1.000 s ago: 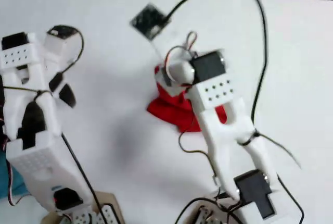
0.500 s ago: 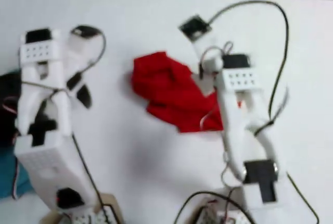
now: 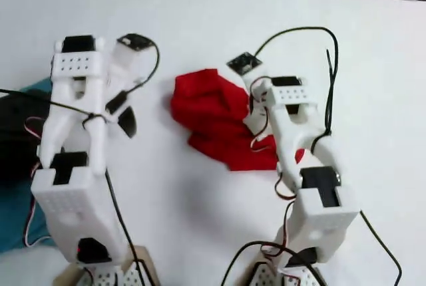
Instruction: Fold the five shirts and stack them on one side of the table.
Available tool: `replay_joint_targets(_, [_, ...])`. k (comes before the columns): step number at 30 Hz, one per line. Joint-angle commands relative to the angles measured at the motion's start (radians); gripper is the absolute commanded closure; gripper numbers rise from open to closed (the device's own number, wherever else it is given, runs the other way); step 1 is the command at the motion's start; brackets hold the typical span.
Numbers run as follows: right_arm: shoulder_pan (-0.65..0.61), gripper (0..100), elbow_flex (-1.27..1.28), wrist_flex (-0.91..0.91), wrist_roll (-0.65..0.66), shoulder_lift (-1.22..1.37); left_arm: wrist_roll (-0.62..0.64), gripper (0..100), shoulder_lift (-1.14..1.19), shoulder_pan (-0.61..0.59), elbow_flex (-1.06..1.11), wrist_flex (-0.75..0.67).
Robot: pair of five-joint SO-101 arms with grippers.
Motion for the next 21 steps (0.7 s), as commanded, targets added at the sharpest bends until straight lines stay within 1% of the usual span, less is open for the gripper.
replay_joint_targets(1, [-0.001,97.4,-0.020,0.081,0.005,-0.081,0.009,75,-0.015,0.003,-0.010,-0.009])
replay_joint_targets(5, [-0.025,97.7,-0.021,0.160,0.009,-0.266,0.075,75,-0.009,0.003,-0.002,-0.037])
replay_joint_targets(6, [-0.039,97.7,-0.018,0.191,0.029,-0.325,0.084,75,-0.009,0.005,-0.002,-0.037])
replay_joint_targets(12, [-0.188,97.5,-0.005,0.438,0.206,-0.642,0.092,75,-0.008,0.009,-0.002,-0.057])
replay_joint_targets(14, [-0.234,97.4,0.046,0.487,0.278,-0.716,0.092,75,-0.008,0.008,-0.002,-0.057])
replay_joint_targets(16, [-0.262,97.1,0.126,0.496,0.333,-0.760,0.094,75,-0.008,0.006,-0.002,-0.055])
replay_joint_targets(18, [-0.255,92.8,0.199,0.460,0.351,-0.769,0.094,75,-0.009,0.002,-0.002,-0.051])
replay_joint_targets(21, [-0.208,77.4,0.258,0.384,0.351,-0.769,0.092,75,-0.011,-0.035,-0.007,-0.049])
